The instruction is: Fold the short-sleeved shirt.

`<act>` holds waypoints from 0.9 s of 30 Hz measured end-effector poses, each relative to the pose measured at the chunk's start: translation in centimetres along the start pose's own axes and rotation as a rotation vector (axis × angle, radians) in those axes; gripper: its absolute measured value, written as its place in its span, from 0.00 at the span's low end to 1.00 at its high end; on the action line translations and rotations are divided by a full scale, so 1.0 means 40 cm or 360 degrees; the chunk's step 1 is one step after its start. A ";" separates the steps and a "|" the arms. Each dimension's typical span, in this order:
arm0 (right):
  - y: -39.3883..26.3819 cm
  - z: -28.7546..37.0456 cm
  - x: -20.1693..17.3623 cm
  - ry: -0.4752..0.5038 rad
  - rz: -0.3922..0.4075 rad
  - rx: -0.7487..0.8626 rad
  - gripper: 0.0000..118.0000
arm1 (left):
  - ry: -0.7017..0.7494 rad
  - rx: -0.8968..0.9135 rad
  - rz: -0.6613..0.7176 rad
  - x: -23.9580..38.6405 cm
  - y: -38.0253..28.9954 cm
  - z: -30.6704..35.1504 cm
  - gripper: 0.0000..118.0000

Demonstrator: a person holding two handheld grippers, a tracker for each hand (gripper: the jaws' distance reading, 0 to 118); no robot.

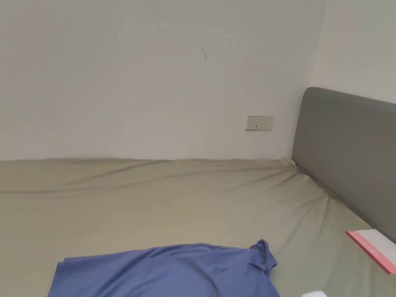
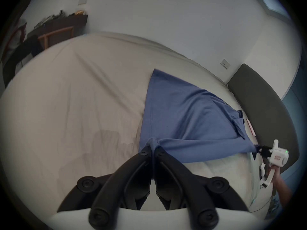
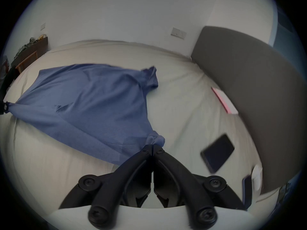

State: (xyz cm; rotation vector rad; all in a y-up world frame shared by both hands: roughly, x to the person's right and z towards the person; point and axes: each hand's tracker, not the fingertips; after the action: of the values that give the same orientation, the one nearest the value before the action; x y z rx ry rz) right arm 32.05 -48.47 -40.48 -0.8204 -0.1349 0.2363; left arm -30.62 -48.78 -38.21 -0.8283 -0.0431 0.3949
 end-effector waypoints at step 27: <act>-0.352 0.377 0.078 0.0036 0.0094 0.0066 0.02 | -0.0301 -0.0050 0.0014 -0.039 -0.212 0.335 0.01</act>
State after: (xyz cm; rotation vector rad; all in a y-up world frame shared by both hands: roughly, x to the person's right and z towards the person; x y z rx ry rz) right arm 34.10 -46.24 -19.85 -0.7861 -0.0845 0.2846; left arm -31.87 -45.01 -22.78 -0.8201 -0.2220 0.4811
